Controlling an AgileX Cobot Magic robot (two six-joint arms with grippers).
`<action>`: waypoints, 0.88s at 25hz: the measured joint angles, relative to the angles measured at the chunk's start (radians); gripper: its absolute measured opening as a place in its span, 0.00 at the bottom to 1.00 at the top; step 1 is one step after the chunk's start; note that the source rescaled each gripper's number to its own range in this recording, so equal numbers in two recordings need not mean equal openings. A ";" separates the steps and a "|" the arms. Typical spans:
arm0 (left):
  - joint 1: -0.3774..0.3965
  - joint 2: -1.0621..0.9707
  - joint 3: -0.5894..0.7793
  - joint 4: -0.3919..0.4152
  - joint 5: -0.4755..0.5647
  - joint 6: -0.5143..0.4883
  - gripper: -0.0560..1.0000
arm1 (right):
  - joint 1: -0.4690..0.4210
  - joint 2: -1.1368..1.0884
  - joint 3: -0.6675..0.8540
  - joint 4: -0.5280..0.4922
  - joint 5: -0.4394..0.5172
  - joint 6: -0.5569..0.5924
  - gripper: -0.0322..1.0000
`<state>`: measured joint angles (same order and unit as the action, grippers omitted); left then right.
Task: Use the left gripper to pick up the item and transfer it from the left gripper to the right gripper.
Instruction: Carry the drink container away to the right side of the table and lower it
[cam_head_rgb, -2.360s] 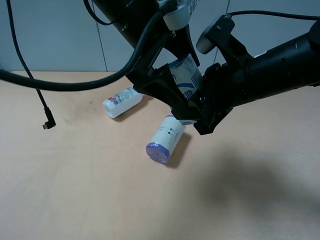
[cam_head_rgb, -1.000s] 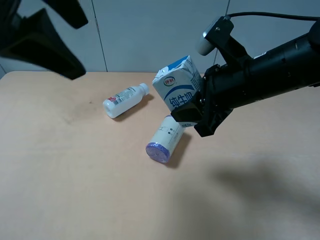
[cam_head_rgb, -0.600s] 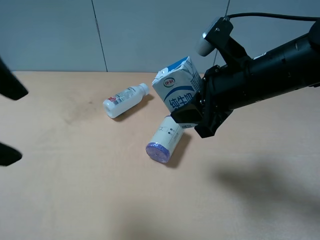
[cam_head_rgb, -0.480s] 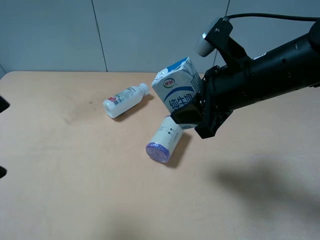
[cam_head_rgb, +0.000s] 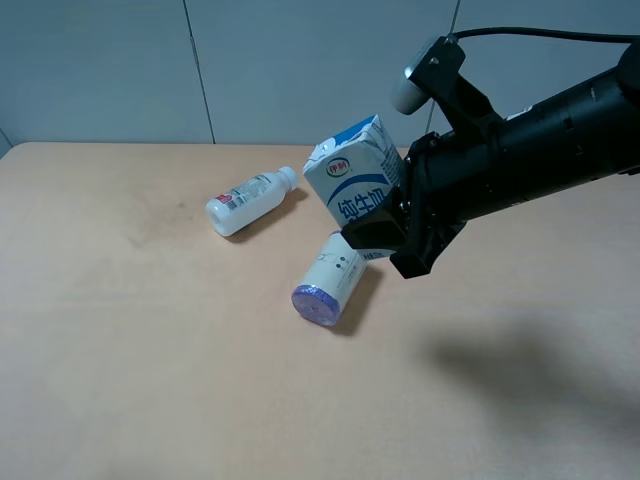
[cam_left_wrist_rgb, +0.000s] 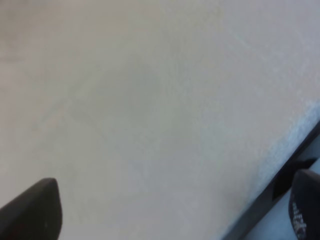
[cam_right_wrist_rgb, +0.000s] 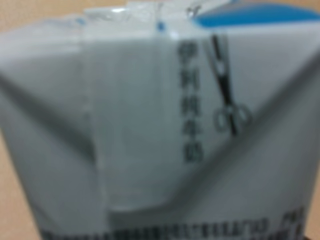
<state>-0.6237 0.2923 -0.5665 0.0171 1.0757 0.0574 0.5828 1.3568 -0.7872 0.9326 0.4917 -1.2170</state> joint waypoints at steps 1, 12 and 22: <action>0.000 -0.026 0.013 0.000 0.000 -0.016 0.85 | 0.000 0.000 0.000 0.000 0.000 0.000 0.06; 0.000 -0.151 0.069 0.008 -0.005 -0.099 0.84 | 0.000 0.003 0.000 0.000 0.000 0.000 0.06; 0.000 -0.151 0.069 -0.001 -0.005 -0.173 0.84 | 0.000 0.004 0.000 0.000 -0.001 0.004 0.06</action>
<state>-0.6237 0.1415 -0.4973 0.0162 1.0707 -0.1154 0.5828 1.3612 -0.7872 0.9326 0.4907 -1.2128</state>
